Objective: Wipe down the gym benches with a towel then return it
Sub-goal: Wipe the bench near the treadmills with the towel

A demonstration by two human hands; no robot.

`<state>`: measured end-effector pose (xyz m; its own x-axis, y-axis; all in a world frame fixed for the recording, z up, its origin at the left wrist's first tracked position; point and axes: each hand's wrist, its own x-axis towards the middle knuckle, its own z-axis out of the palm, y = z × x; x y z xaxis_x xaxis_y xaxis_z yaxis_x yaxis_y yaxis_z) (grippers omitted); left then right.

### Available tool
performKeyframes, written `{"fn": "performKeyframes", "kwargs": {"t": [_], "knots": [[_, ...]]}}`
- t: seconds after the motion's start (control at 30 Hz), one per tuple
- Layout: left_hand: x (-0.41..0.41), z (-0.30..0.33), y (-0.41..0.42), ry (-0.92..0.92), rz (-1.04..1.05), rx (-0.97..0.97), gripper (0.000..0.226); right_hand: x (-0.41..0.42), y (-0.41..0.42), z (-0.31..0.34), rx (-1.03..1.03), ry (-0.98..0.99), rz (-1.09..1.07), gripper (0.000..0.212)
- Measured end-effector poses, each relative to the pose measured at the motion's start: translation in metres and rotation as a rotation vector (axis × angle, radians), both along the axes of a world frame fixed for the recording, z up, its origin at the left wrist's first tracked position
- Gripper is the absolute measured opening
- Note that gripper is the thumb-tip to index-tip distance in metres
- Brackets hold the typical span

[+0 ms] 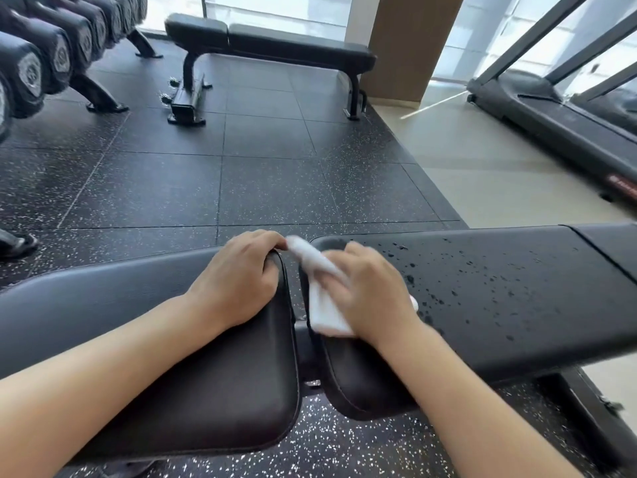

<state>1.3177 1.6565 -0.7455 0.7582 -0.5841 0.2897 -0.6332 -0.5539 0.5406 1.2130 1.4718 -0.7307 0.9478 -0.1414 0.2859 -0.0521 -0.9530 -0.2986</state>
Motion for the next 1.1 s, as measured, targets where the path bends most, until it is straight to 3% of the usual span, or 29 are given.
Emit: {"fn": "performKeyframes", "kwargs": {"t": [0.13, 0.23, 0.57, 0.67, 0.97, 1.1], "knots": [[0.000, -0.002, 0.002, -0.025, 0.039, 0.018, 0.030, 0.087, -0.027, 0.003, -0.032, 0.106, -0.167, 0.039], [0.000, -0.003, 0.003, -0.039, 0.046, 0.042, 0.024, 0.099, -0.026, 0.000, -0.074, 0.129, -0.213, 0.037], [-0.001, 0.003, -0.001, -0.066, 0.021, 0.100, 0.019, -0.091, 0.040, -0.004, -0.110, -0.035, -0.089, 0.016], [-0.001, 0.003, -0.001, -0.073, 0.018, 0.109, 0.019, -0.109, 0.046, -0.006, -0.119, -0.031, -0.087, 0.017], [-0.002, 0.002, -0.001, -0.077, 0.025, 0.116, 0.019, 0.066, -0.026, 0.006, 0.012, 0.074, -0.203, 0.027], [-0.003, 0.002, -0.001, -0.079, 0.030, 0.111, 0.020, 0.072, -0.024, 0.000, -0.024, 0.048, -0.229, 0.027]]}}
